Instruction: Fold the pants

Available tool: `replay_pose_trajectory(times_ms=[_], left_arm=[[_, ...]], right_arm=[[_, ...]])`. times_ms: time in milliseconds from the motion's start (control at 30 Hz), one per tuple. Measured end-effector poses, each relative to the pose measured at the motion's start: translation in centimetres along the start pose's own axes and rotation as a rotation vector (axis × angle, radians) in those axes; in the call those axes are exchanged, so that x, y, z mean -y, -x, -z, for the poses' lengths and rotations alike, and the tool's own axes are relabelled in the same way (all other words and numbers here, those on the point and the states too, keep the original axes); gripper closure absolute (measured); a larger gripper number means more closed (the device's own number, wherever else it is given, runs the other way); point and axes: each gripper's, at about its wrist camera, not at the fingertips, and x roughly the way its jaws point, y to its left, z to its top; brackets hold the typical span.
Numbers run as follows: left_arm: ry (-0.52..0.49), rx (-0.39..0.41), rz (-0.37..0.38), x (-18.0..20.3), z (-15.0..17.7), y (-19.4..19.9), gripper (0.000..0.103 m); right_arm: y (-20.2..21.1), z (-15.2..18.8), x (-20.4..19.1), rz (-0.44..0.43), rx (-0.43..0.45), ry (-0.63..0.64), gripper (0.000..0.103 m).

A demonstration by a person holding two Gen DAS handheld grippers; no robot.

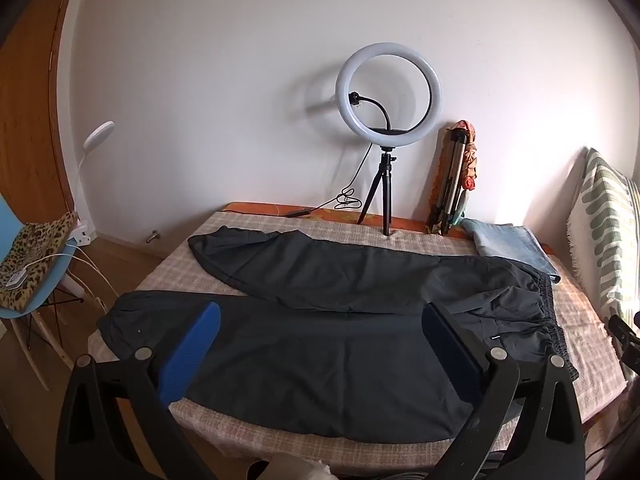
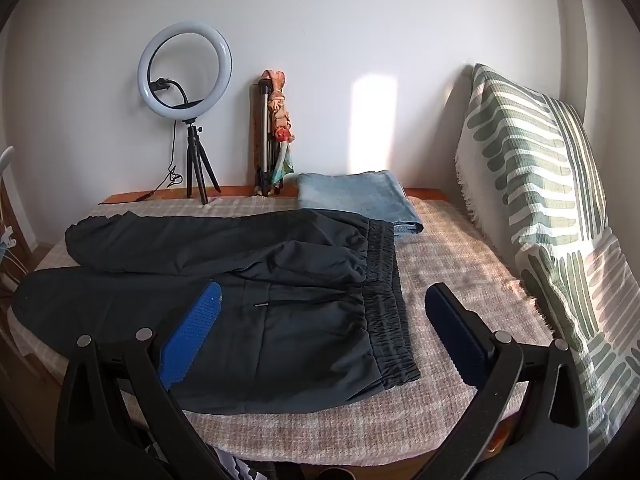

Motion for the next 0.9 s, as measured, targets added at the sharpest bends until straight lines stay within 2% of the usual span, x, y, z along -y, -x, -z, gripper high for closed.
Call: replay_pose_trajectory(times_ms=[100, 167, 433, 900], left_arm=[[-0.001, -0.009, 0.013, 0.2, 0.3, 0.1, 0.001], [0.051, -0.015, 0.030, -1.0, 0.2, 0.2, 0.001], [0.011, -0.025, -0.006, -0.3, 0.0, -0.3, 0.001], [0.018, -0.019, -0.013, -0.5, -0.3, -0.4, 0.001]], right_arm=[[0.0, 0.0, -0.1, 0.005, 0.000, 0.015, 0.000], [0.1, -0.1, -0.1, 0.002, 0.000, 0.013, 0.000], [0.0, -0.6, 0.1, -0.005, 0.003, 0.013, 0.000], [-0.1, -0.4, -0.7, 0.001, 0.011, 0.018, 0.000]])
